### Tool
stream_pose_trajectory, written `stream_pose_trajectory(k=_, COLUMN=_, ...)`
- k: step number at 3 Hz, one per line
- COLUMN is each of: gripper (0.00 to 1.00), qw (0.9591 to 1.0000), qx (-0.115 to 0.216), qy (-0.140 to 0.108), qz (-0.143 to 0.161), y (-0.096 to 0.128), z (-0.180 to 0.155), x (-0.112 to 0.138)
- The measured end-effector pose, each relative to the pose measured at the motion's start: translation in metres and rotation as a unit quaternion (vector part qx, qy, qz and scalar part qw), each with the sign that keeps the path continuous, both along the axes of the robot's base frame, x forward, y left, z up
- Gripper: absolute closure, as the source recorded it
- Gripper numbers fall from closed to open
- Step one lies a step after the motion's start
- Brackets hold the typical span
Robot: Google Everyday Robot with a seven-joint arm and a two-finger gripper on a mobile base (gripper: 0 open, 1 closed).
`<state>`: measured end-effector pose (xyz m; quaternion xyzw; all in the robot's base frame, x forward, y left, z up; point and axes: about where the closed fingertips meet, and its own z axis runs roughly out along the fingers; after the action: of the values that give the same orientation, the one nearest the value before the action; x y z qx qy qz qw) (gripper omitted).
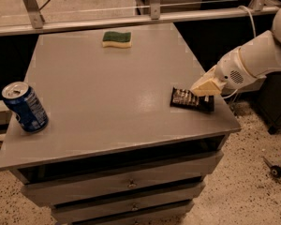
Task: Pick rxbar chocolate
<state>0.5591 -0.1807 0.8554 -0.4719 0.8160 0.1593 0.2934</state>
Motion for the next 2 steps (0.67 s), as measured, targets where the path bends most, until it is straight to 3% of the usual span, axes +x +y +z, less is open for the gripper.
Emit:
stream_pose_trajectory(k=1, gripper=1.00, qw=0.9996, qx=0.012, qy=-0.019, qz=0.018, y=0.014, z=0.018, x=-0.001)
stream_pose_trajectory(k=2, gripper=1.00, qw=0.9982, qx=0.033, qy=-0.040, qz=0.031, y=0.026, z=0.038, x=-0.001)
